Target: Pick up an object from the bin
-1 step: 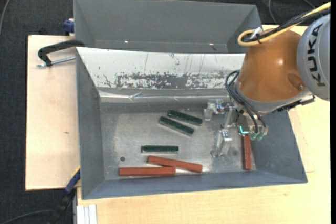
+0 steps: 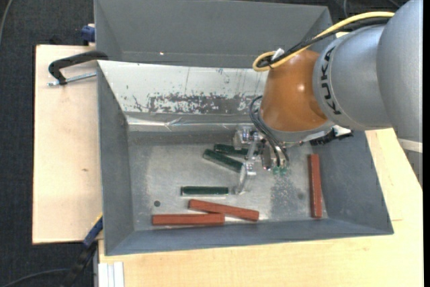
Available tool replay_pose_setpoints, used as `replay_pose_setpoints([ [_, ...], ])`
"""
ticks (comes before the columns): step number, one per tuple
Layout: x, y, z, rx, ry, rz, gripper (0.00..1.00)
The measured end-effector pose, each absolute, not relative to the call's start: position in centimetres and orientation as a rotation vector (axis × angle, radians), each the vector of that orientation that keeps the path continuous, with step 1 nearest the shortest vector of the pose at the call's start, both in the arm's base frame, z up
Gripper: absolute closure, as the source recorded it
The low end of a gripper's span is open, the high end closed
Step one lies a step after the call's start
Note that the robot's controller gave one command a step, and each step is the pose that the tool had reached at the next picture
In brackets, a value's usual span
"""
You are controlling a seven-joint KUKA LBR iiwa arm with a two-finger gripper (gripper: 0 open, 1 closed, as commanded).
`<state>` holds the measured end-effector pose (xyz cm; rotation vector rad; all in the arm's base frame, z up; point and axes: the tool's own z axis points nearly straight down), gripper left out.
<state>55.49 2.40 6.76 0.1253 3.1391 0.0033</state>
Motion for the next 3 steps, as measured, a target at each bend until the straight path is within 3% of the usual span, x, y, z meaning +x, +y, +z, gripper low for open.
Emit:
replay_pose_setpoints([
  [1,59.7,3.8,7.1,0.189,3.127,0.005,0.0],
  [2,59.5,3.8,7.1,0.189,3.131,0.003,1.0],
  [3,60.3,2.6,24.6,0.168,3.121,0.004,1.0],
])
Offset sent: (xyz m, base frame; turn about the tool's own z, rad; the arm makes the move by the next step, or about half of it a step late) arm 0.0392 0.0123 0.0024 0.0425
